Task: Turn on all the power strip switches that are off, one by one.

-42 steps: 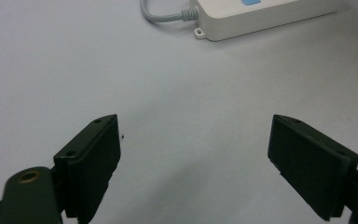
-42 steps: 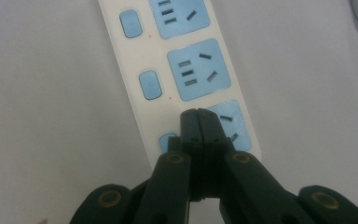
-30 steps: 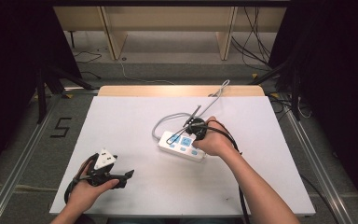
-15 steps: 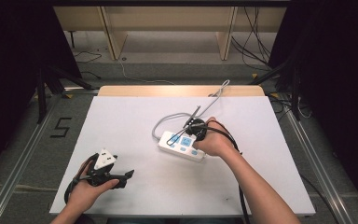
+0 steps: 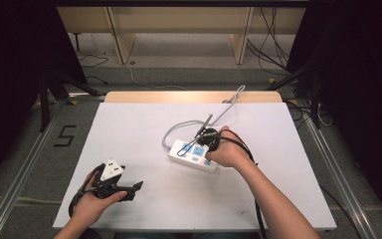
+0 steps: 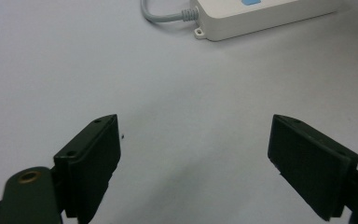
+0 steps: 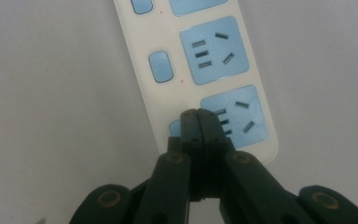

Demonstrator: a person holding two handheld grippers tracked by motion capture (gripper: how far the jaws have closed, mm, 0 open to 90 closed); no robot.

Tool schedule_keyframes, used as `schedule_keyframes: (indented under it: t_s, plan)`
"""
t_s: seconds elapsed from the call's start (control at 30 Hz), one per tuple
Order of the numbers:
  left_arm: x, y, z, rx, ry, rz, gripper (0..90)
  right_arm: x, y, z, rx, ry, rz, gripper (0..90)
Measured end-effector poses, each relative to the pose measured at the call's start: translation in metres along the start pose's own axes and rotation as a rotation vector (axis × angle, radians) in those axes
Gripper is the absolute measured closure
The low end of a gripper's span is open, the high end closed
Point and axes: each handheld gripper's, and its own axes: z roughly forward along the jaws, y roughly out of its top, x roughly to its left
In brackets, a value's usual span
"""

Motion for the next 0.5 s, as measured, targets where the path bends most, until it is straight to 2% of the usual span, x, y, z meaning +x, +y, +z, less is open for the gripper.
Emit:
schedule_keyframes:
  t_s: [0.5]
  plan:
    - [0.0001,0.0,-0.0001,0.0,0.0,0.001,16.8,0.0018,0.0017,0.003,0.009,0.001,-0.019,90.0]
